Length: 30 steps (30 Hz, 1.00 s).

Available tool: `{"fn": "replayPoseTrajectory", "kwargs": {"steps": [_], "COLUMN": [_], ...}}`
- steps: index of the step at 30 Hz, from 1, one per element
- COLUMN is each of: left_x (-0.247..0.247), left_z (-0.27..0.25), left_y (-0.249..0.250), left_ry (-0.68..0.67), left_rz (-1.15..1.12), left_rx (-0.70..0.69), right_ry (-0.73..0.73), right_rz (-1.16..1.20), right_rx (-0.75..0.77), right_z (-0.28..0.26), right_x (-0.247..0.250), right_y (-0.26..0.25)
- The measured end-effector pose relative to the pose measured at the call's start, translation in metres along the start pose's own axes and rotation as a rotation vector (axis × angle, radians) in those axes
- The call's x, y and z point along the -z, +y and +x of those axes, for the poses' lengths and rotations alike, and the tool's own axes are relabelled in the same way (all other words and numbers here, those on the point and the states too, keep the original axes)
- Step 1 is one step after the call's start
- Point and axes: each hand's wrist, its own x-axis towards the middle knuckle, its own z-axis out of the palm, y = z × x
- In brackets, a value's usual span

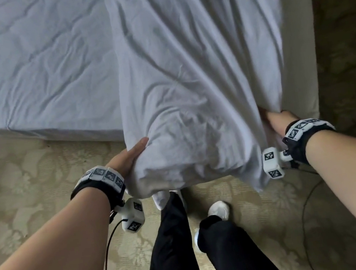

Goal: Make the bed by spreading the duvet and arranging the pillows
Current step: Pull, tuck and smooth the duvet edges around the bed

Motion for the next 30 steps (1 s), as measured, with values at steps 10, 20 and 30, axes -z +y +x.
{"fn": "replayPoseTrajectory", "kwargs": {"steps": [10,20,30], "left_x": [-0.004,0.0,0.028], "left_z": [-0.064,-0.07,-0.111], "left_y": [-0.013,-0.084,-0.149], "left_ry": [0.101,0.212,0.409], "left_rz": [0.035,-0.034,-0.74], "left_rx": [0.02,0.012,-0.155], "right_ry": [-0.216,-0.35,0.094], "right_rz": [0.318,0.374,0.323], "right_rx": [-0.005,-0.022,0.129], "right_z": [-0.034,-0.087,-0.145], "right_x": [0.029,-0.002,0.019], "right_y": [0.031,0.084,0.093]}}
